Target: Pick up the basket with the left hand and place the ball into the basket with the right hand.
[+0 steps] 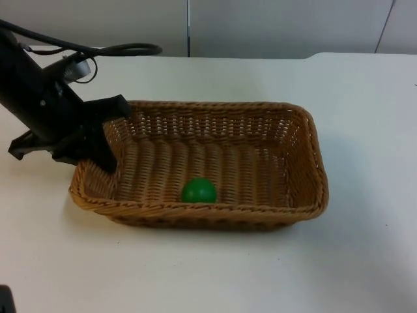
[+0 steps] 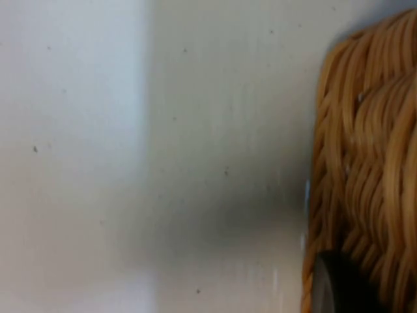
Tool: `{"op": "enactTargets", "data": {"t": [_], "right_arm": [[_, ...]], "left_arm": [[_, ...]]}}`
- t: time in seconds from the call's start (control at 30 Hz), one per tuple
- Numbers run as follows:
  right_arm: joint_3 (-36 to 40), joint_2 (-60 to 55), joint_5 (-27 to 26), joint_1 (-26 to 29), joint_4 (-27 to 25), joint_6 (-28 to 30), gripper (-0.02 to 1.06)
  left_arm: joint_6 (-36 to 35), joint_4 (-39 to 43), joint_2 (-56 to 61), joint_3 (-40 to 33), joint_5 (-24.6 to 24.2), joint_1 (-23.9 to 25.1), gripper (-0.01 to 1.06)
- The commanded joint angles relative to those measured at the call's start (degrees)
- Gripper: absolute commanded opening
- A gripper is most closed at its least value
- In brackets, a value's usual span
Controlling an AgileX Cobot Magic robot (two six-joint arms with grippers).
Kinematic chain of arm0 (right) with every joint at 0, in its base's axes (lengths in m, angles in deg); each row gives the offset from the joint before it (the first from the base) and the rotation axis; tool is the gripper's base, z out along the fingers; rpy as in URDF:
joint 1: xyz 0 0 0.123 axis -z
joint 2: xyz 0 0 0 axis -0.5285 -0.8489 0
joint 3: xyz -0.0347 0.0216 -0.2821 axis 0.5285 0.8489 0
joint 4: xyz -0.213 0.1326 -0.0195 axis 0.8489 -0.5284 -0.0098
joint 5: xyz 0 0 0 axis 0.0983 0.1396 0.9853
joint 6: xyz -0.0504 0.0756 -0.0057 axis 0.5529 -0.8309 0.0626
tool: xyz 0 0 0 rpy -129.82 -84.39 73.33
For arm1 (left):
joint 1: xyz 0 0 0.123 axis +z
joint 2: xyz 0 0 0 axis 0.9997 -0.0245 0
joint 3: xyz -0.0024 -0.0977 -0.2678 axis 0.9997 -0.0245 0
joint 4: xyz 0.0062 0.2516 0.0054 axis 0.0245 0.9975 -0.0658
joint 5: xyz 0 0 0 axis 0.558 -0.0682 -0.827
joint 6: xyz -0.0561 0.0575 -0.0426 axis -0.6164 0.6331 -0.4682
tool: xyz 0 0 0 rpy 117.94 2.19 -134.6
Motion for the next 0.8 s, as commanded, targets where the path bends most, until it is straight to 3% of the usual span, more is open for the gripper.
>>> {"op": "enactTargets", "data": {"t": [0.0,0.07,0.2,0.23,0.3,0.37,0.53,0.77], "right_arm": [[-0.47,0.71,-0.16,0.09,-0.29,0.49,0.00],[-0.47,0.71,-0.16,0.09,-0.41,0.49,0.00],[-0.47,0.71,-0.16,0.09,-0.88,0.72,0.00],[-0.47,0.71,-0.16,0.09,-0.88,0.72,0.00],[-0.47,0.71,-0.16,0.09,-0.88,0.72,0.00],[-0.47,0.71,-0.16,0.09,-1.41,0.72,0.00],[-0.47,0.71,-0.16,0.09,-1.53,0.72,0.00],[-0.47,0.71,-0.16,0.09,-1.53,0.85,0.00]], "left_arm": [[0.19,-1.86,0.36,0.42,-1.72,-0.22,0.10],[0.19,-1.86,0.36,0.42,-1.85,-0.22,0.15],[0.19,-1.86,0.36,0.42,-1.85,-0.22,0.47],[0.19,-1.86,0.36,0.42,-1.85,-0.22,0.47],[0.19,-1.86,0.36,0.42,-1.48,-0.22,0.62],[0.95,-1.86,0.36,0.42,-1.04,-0.22,0.69],[2.65,-1.86,0.59,1.54,-0.73,-0.22,0.69],[0.24,3.36,1.77,12.21,-6.39,-0.22,0.69]]}}
